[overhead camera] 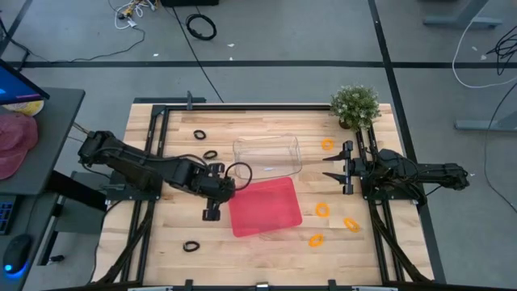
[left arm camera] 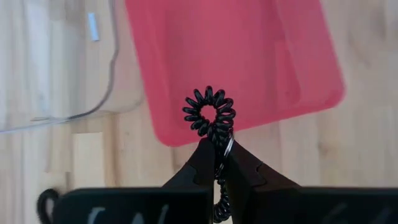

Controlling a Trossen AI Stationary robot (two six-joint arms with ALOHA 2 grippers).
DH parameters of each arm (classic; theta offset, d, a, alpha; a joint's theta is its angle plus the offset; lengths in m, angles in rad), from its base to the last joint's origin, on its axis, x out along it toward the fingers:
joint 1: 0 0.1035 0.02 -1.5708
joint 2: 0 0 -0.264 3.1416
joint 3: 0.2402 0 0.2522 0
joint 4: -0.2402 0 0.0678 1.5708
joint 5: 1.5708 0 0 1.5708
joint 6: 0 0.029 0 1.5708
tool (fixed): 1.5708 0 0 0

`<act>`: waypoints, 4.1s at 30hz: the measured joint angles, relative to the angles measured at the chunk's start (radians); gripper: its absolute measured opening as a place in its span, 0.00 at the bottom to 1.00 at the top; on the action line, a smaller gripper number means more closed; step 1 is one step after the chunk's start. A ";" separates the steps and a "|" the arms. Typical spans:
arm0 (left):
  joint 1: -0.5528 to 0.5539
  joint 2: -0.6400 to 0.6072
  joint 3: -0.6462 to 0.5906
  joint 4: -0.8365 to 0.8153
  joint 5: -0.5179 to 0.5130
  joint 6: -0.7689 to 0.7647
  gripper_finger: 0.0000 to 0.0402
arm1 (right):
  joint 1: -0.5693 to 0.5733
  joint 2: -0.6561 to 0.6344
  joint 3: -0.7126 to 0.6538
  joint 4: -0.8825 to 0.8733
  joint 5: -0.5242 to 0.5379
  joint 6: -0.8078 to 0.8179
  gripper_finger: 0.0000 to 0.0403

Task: Sort spring keychains
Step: Put the black spring keychain into the red bin, then put the bottom black spring keychain into the red bin

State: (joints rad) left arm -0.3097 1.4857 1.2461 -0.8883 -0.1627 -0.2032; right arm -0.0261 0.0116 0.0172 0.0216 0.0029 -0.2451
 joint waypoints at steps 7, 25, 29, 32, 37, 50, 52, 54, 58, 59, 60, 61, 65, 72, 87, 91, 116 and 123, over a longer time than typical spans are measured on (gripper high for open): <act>-0.053 0.000 0.000 0.007 -0.016 -0.035 0.04 | 0.000 0.000 0.000 0.000 0.000 0.000 0.55; -0.077 0.000 0.000 0.009 -0.024 -0.048 0.04 | 0.000 0.000 0.000 0.000 0.000 0.000 0.55; -0.077 0.000 0.000 0.009 -0.024 -0.048 0.04 | 0.000 0.000 0.000 0.000 0.000 0.000 0.55; -0.076 0.000 0.000 0.026 -0.026 -0.047 0.04 | 0.000 0.000 0.000 0.000 0.000 0.000 0.55; -0.057 0.000 0.000 0.093 -0.009 -0.024 0.04 | 0.000 0.000 0.000 0.000 0.000 0.000 0.55; -0.001 0.010 -0.001 0.136 0.029 -0.010 0.04 | 0.000 0.000 0.000 0.000 0.000 0.000 0.55; -0.001 0.020 0.000 0.157 0.029 -0.008 0.04 | 0.000 0.000 0.000 0.000 0.000 0.000 0.55; -0.001 0.023 -0.001 0.152 0.029 -0.004 0.04 | 0.000 0.000 0.000 0.000 0.000 0.000 0.55; -0.002 0.034 -0.001 0.175 0.028 0.001 0.04 | 0.000 0.000 0.000 0.000 0.000 0.000 0.55; -0.001 0.035 -0.002 0.179 0.027 0.001 0.04 | 0.000 0.000 0.000 0.000 0.000 0.000 0.55; -0.001 0.038 0.000 0.194 0.026 0.001 0.04 | 0.000 0.000 0.000 0.000 0.000 0.000 0.55; -0.001 0.040 0.000 0.201 0.026 0.001 0.04 | 0.000 0.000 0.000 0.000 0.000 0.000 0.55; -0.001 0.041 0.000 0.194 0.026 0.001 0.04 | 0.000 0.000 0.000 0.000 0.000 0.000 0.55; -0.001 0.041 0.000 0.187 0.026 0.001 0.04 | 0.000 0.000 0.000 0.000 0.000 0.000 0.55; -0.001 0.041 0.000 0.185 0.026 -0.015 0.14 | 0.000 0.000 0.000 0.000 0.000 0.000 0.55; -0.001 0.041 0.000 0.185 0.025 -0.016 0.18 | 0.000 0.000 0.000 0.000 0.000 0.000 0.55; -0.001 0.041 0.000 0.185 0.025 -0.021 0.69 | 0.000 0.000 0.000 0.000 0.000 0.000 0.55; -0.001 0.040 0.000 0.185 0.025 -0.022 0.69 | 0.000 0.000 0.000 0.000 0.000 0.000 0.55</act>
State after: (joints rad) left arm -0.3107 1.5261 1.2465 -0.7036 -0.1375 -0.2249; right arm -0.0261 0.0116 0.0170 0.0216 0.0029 -0.2451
